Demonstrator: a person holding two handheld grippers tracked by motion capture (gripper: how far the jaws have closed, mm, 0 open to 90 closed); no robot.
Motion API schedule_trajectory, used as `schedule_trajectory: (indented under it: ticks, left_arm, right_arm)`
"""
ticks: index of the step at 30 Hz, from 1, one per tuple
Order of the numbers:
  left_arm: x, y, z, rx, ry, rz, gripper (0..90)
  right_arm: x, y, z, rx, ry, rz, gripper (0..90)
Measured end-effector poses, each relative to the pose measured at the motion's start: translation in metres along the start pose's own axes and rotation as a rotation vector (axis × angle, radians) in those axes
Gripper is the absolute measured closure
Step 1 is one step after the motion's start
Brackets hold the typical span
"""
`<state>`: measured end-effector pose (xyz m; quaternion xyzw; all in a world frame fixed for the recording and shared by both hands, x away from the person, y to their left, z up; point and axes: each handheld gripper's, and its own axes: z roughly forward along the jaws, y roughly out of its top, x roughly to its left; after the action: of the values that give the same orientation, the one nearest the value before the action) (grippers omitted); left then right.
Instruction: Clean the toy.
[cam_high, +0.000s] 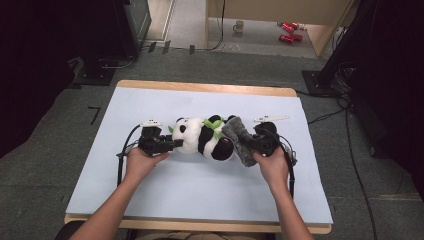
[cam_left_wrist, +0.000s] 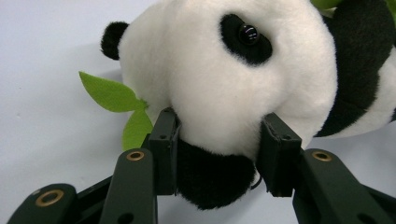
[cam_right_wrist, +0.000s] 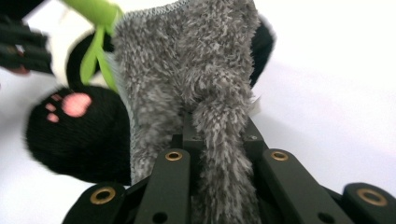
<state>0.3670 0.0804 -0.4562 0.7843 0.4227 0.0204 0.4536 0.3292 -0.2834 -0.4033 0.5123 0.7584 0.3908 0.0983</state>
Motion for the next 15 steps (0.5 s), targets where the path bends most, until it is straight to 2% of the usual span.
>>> schedule_trajectory:
  ticks: [4, 8, 10, 15]
  left_arm:
    - [-0.005, 0.003, -0.003, 0.014, 0.004, -0.004, 57.4]
    - [-0.013, 0.002, -0.005, 0.028, 0.015, -0.001, 58.5]
    - [-0.015, 0.003, -0.007, 0.036, 0.009, -0.013, 59.6]
    - [-0.02, 0.002, -0.012, 0.054, -0.008, -0.034, 62.0]
  right_arm:
    - [0.0, 0.01, -0.022, -0.066, 0.007, 0.014, 79.7]
    - [0.012, 0.02, -0.041, -0.119, 0.031, -0.011, 79.7]
    - [0.024, 0.023, -0.045, -0.126, 0.05, -0.031, 79.7]
    - [0.047, 0.026, -0.04, -0.106, 0.101, -0.078, 79.7]
